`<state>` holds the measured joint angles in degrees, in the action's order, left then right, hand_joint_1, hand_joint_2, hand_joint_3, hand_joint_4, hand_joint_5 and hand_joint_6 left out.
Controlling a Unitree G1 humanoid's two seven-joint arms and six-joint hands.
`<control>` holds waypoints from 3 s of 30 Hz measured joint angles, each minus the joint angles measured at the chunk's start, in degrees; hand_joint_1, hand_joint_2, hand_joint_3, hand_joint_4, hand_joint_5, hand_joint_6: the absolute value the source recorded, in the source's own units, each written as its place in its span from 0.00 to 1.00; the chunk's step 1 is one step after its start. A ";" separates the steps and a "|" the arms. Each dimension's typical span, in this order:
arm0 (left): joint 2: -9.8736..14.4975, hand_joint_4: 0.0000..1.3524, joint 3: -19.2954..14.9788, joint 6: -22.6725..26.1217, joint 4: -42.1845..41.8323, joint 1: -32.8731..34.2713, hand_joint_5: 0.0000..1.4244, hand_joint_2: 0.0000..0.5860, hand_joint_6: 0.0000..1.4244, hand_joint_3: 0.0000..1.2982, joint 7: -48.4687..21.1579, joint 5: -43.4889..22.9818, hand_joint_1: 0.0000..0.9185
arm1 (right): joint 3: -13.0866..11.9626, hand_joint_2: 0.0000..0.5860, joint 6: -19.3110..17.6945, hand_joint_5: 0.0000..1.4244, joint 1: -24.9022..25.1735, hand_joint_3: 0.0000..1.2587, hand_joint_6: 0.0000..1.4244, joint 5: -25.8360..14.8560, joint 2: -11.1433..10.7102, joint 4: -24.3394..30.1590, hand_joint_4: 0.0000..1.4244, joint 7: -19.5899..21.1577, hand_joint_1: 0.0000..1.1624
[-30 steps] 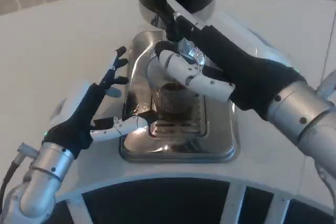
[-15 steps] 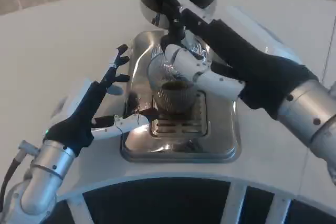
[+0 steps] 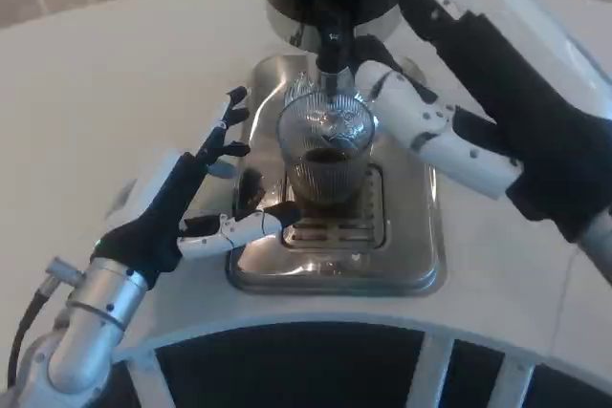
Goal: Grasp the cup under the faucet to collect the drink, then remove the cup.
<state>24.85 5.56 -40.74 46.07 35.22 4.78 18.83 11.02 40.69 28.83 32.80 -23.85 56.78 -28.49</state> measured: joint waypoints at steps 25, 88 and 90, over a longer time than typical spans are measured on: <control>-1.17 0.00 0.32 0.00 3.30 2.35 0.18 0.12 0.26 0.00 -0.06 0.06 0.43 | -21.48 0.96 -30.46 0.00 -22.05 0.00 0.00 23.13 19.50 2.34 0.00 -22.24 0.14; -7.02 0.00 2.91 -4.59 22.40 17.88 0.25 0.12 0.36 0.00 -0.01 1.72 0.43 | -19.95 1.00 -45.50 0.00 -44.59 0.00 0.00 23.48 27.50 2.40 0.00 -27.98 0.14; -7.02 0.01 3.32 -4.60 22.59 18.31 0.26 0.12 0.38 0.00 -0.01 1.79 0.43 | -19.54 0.98 -45.14 0.00 -44.40 0.00 0.00 24.08 27.50 2.40 0.00 -27.99 0.12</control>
<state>17.83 8.88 -45.34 68.66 53.53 4.78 20.61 -8.52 -4.45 -15.57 56.88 3.64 59.18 -56.48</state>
